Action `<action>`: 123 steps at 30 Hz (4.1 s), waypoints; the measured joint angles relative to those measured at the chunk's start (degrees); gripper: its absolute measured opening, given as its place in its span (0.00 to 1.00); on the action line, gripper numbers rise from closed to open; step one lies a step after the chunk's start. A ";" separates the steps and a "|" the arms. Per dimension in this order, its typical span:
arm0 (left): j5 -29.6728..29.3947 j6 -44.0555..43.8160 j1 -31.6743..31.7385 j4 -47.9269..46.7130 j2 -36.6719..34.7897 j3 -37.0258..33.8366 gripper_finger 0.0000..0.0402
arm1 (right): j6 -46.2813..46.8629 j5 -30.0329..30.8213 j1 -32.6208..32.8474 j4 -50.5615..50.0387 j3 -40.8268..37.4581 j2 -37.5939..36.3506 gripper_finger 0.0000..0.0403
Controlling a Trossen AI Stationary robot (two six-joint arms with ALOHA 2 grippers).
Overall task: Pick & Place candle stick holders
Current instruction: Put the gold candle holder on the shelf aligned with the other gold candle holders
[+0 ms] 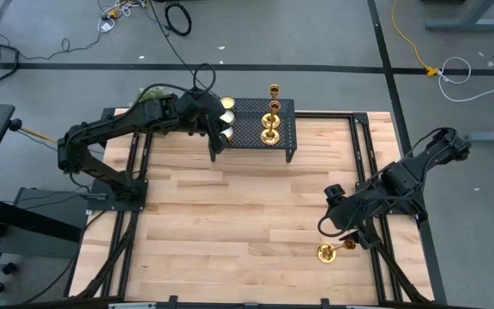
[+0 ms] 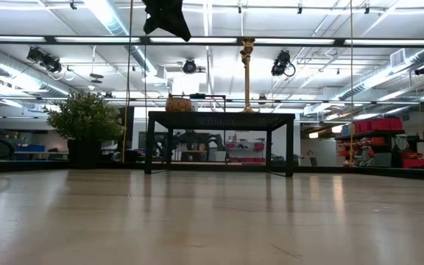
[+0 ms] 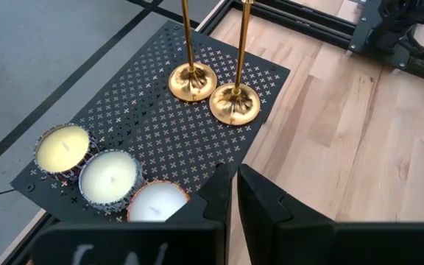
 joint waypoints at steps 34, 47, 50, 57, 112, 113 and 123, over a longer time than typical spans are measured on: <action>-1.08 0.94 0.02 -0.02 0.02 0.00 0.07 | 3.48 0.48 1.25 9.56 0.00 0.58 0.84; -1.07 1.03 0.02 -0.02 0.02 0.00 0.07 | 4.40 -5.32 1.46 4.33 0.00 0.58 0.84; -1.15 1.11 0.02 -0.03 0.02 0.00 0.07 | 4.41 -7.46 1.48 4.05 0.00 0.58 0.84; -2.60 1.11 0.02 -0.04 0.02 0.00 0.07 | 4.30 -10.80 1.78 3.55 0.00 0.58 0.84; -3.50 1.08 0.03 -0.02 0.04 0.01 0.07 | 3.42 -8.17 5.81 2.44 0.00 3.51 0.37; -3.50 1.07 0.02 -0.02 0.04 0.02 0.07 | 3.65 -8.17 5.81 2.44 0.00 3.51 0.36; -3.48 1.07 0.02 -0.02 0.04 0.02 0.07 | 4.31 -8.41 5.81 2.54 0.00 3.51 0.32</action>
